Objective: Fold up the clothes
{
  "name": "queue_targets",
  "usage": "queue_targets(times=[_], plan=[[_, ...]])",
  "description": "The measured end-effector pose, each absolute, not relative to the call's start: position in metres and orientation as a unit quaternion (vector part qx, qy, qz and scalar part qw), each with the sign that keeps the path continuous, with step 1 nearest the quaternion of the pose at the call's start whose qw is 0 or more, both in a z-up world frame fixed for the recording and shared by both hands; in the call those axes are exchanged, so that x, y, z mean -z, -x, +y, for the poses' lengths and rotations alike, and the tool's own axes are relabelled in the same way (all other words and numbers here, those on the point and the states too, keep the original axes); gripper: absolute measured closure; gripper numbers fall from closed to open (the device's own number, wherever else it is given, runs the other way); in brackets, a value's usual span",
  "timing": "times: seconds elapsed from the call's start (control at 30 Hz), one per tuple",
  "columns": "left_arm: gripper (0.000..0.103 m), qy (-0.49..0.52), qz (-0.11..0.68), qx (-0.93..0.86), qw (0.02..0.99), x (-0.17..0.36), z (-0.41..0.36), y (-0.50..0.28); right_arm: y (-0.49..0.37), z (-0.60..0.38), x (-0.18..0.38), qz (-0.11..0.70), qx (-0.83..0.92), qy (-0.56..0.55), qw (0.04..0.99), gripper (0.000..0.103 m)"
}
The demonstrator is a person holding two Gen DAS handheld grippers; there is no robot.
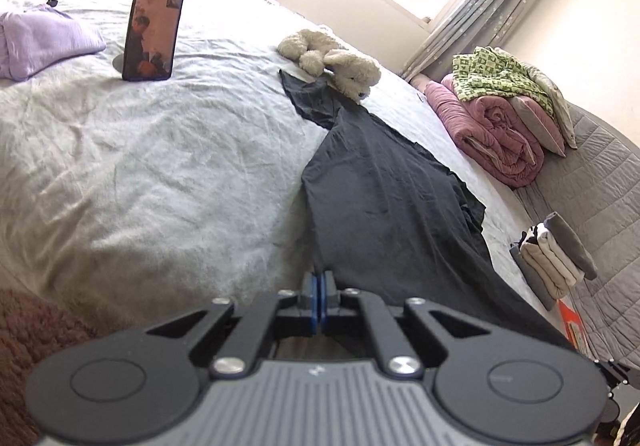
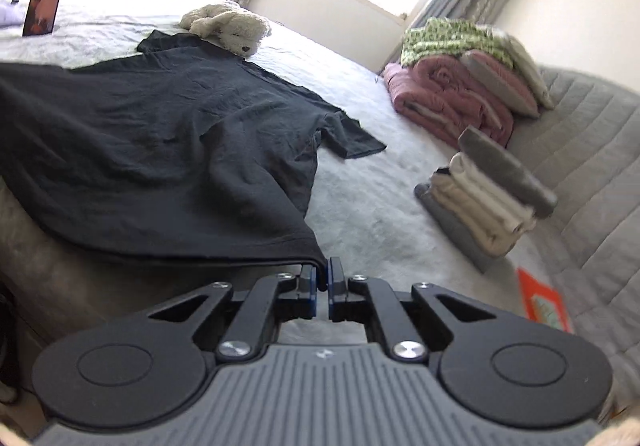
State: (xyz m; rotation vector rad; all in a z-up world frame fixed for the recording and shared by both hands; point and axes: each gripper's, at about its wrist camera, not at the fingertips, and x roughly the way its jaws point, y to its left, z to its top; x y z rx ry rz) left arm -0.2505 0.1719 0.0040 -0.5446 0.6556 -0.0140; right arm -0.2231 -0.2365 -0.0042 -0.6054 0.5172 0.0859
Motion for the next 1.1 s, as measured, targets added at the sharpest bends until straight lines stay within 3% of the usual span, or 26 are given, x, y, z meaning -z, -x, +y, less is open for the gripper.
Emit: queue_targets(times=[0.27, 0.7, 0.83, 0.93, 1.0, 1.1], plan=[[0.102, 0.215, 0.324, -0.011, 0.921, -0.014, 0.172, 0.254, 0.248, -0.226, 0.026, 0.224, -0.053, 0.512, 0.828, 0.098], [0.101, 0.169, 0.422, -0.05, 0.889, 0.048, 0.179, 0.237, 0.23, -0.227, 0.099, 0.344, -0.134, 0.614, 0.697, 0.099], [0.092, 0.137, 0.443, -0.055, 0.884, 0.047, 0.177, 0.236, 0.224, -0.232, 0.107, 0.368, -0.132, 0.617, 0.684, 0.103], [0.078, 0.129, 0.432, -0.056, 0.891, 0.037, 0.178, 0.239, 0.227, -0.235, 0.096, 0.373, -0.134, 0.595, 0.7, 0.089], [0.074, 0.13, 0.409, -0.047, 0.902, 0.027, 0.175, 0.241, 0.229, -0.237, 0.086, 0.374, -0.14, 0.574, 0.715, 0.064], [0.063, 0.126, 0.376, -0.025, 0.918, 0.013, 0.167, 0.24, 0.229, -0.24, 0.066, 0.369, -0.145, 0.541, 0.742, 0.061]])
